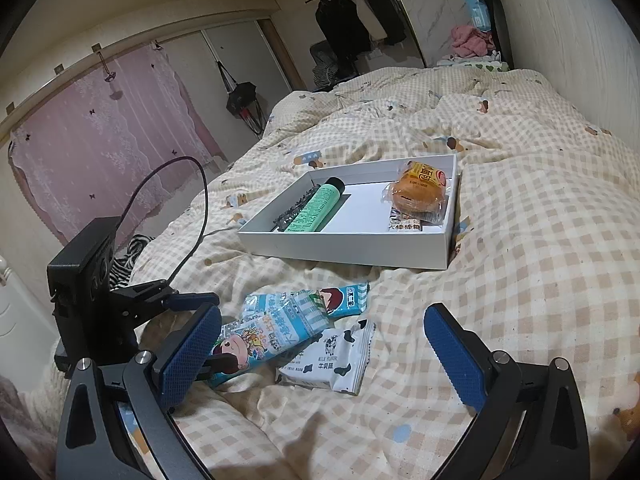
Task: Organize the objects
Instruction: 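Grasp the blue cartoon-printed snack stick with the left gripper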
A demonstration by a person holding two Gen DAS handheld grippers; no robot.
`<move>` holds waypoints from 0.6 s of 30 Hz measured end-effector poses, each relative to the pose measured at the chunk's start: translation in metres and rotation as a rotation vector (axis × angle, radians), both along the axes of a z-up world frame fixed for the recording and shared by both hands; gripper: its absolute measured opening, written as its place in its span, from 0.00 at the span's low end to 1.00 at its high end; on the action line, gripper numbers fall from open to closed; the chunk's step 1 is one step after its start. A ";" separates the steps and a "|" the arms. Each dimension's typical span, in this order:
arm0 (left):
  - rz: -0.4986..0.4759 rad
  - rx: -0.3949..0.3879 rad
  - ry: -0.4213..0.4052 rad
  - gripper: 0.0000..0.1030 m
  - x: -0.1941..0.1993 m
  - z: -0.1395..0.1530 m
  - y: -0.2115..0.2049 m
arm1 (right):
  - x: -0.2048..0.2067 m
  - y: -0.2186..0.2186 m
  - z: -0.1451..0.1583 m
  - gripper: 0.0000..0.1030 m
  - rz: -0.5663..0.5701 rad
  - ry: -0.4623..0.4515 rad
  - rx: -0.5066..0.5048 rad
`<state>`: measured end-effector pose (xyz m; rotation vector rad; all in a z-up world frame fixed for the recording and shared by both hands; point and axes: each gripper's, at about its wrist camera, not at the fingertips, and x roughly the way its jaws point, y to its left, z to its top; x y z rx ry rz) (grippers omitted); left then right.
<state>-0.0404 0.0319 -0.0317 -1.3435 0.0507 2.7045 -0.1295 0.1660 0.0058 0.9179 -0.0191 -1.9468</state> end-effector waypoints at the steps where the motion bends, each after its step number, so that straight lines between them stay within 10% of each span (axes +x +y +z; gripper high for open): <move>1: -0.004 -0.005 -0.005 0.67 -0.001 -0.001 0.001 | 0.000 0.000 0.000 0.99 0.000 0.000 0.001; 8: -0.065 -0.055 -0.041 0.24 -0.004 -0.008 0.016 | 0.000 0.000 -0.002 0.99 -0.001 -0.005 0.006; 18: -0.030 0.057 0.021 0.11 0.002 0.004 -0.003 | -0.001 0.000 -0.001 0.99 -0.002 -0.009 0.005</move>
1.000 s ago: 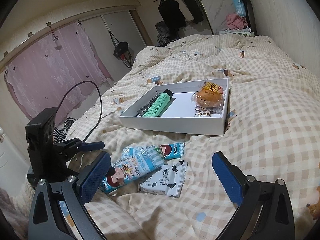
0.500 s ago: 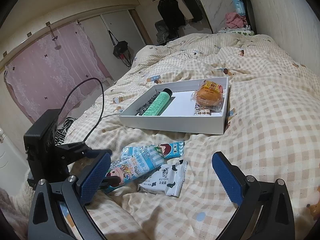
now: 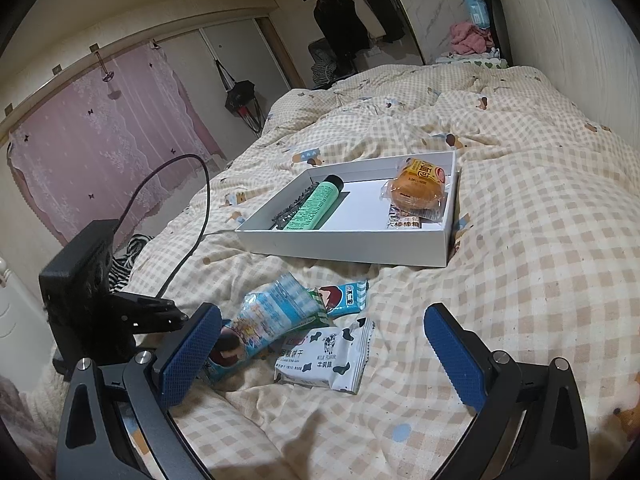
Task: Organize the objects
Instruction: 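Grasp the blue cartoon-printed snack stick with the left gripper, then lift the blue snack stick with the left gripper toward the tray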
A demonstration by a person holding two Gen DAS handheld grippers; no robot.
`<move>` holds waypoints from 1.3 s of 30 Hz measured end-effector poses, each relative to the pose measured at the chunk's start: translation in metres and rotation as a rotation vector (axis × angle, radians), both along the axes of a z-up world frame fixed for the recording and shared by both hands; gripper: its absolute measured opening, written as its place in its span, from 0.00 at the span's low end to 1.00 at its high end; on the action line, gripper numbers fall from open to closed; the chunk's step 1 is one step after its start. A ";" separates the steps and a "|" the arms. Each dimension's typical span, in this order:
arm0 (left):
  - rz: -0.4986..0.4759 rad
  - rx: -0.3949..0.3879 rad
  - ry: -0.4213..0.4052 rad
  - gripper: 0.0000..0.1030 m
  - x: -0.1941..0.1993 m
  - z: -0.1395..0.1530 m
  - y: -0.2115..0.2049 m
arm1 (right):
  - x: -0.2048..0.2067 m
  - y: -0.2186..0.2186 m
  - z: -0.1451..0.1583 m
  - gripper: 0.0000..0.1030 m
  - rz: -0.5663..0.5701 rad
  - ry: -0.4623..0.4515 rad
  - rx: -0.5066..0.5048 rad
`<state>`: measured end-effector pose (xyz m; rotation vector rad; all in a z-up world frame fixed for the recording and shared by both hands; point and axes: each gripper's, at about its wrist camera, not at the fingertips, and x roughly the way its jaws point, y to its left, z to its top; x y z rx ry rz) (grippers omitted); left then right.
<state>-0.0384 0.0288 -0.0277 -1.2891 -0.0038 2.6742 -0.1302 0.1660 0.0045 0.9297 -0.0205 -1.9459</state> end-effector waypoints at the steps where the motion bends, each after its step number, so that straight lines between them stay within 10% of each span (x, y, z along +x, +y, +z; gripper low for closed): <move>1: 0.016 0.009 0.002 0.11 0.000 0.001 -0.003 | 0.000 0.000 0.000 0.99 0.000 0.000 0.000; 17: 0.263 0.095 -0.023 0.16 -0.002 0.000 -0.049 | -0.001 0.000 -0.001 0.99 -0.001 -0.003 0.001; 23: 0.203 -0.010 -0.030 0.53 -0.004 -0.002 -0.028 | 0.000 0.000 -0.001 0.99 -0.002 -0.005 0.003; 32: 0.216 -0.050 -0.078 0.53 -0.009 -0.011 -0.025 | -0.001 0.000 -0.001 0.99 -0.003 -0.006 0.002; 39: 0.196 -0.081 -0.105 0.32 -0.012 -0.015 -0.018 | -0.001 0.001 0.000 0.99 -0.003 -0.006 0.002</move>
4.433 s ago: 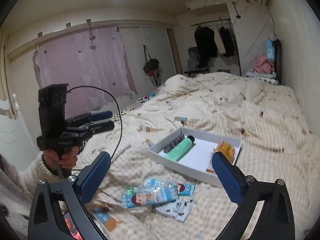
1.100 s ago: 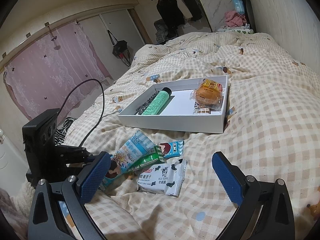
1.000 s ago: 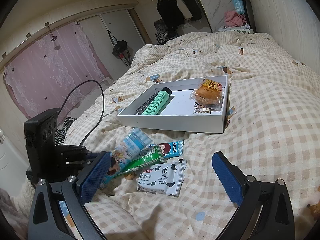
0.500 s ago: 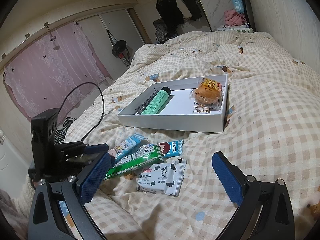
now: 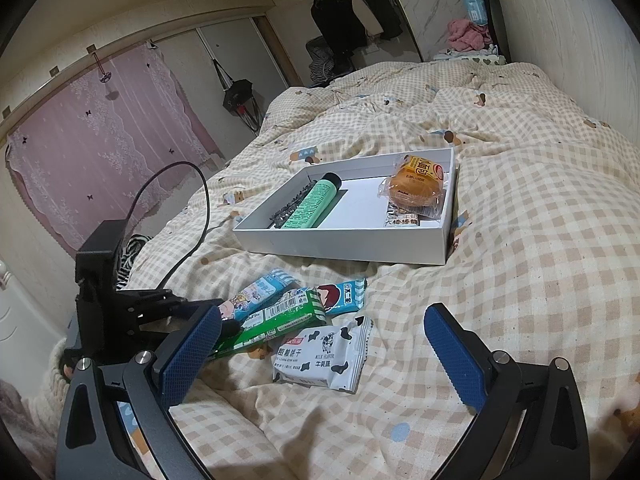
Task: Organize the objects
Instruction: 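Lift the blue snack stick with the left gripper toward the tray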
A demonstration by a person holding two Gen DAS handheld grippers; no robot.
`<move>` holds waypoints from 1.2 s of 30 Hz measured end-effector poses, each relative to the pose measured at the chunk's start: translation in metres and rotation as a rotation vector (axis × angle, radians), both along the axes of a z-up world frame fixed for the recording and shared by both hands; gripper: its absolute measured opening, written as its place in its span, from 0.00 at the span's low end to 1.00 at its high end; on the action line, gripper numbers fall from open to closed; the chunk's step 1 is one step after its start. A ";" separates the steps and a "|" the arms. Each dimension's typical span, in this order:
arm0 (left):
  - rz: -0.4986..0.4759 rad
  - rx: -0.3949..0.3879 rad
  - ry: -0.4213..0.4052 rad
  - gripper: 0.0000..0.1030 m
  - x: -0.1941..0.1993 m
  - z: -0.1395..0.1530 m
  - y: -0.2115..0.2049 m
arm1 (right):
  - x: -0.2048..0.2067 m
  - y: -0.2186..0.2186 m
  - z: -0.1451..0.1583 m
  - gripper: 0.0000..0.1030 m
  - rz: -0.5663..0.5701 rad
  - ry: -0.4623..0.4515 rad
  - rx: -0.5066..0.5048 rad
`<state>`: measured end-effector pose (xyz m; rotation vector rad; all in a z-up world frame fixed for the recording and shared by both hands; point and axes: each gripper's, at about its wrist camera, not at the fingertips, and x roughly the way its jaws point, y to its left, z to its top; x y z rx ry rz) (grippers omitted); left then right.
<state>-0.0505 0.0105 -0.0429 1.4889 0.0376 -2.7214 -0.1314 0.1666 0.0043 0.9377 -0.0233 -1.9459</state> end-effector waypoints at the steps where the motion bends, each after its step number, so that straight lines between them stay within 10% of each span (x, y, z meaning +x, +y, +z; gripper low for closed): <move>1: 0.001 0.004 0.003 0.32 0.001 0.000 -0.001 | 0.000 0.000 0.000 0.99 0.000 0.000 0.000; 14: 0.117 0.208 0.351 0.32 0.047 0.043 -0.043 | 0.001 0.001 -0.002 0.99 0.001 -0.003 -0.006; 36: 0.124 0.256 0.275 0.32 0.036 0.031 -0.049 | 0.002 0.001 0.000 0.99 0.003 -0.006 -0.014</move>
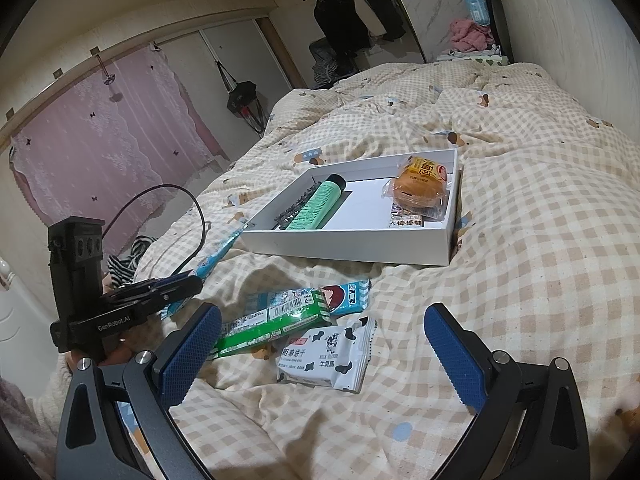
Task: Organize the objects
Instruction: 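Lift the blue snack stick with the left gripper toward the tray, then grasp the white milk biscuit packet with the right gripper while the left holds the blue stick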
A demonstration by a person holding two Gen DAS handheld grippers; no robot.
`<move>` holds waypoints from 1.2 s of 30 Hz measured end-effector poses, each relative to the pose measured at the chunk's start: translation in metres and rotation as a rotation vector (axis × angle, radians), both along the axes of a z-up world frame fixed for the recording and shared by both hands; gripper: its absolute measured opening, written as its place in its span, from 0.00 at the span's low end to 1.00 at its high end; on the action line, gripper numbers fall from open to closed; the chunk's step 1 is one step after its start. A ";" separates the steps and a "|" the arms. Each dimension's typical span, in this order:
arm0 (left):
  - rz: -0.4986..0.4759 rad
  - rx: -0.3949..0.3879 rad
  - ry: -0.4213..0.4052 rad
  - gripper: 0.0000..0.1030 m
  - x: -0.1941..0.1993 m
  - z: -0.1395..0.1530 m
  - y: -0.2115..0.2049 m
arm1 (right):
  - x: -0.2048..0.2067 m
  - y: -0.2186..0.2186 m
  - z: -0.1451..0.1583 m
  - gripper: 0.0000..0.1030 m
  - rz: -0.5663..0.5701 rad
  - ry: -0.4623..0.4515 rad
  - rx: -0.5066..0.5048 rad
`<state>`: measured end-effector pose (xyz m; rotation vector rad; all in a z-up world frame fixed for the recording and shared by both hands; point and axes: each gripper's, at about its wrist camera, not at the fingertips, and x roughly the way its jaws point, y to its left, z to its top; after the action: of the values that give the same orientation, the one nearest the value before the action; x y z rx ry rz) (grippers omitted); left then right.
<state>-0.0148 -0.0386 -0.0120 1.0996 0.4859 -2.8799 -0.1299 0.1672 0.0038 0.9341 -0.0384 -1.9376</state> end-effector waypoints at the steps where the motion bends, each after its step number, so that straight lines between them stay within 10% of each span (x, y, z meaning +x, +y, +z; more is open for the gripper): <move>1: 0.002 -0.003 0.001 0.32 0.000 0.000 0.000 | 0.000 0.000 0.000 0.99 0.000 0.000 0.000; 29: -0.006 -0.036 -0.007 0.32 -0.002 0.000 0.005 | 0.004 -0.011 0.003 0.99 0.018 0.007 0.082; 36: -0.007 -0.017 -0.008 0.32 -0.001 -0.003 0.001 | 0.005 -0.047 0.005 0.99 0.292 -0.061 0.245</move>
<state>-0.0158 -0.0371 -0.0150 1.1117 0.4566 -2.8792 -0.1246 0.1206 0.0089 1.0936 0.2910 -1.6663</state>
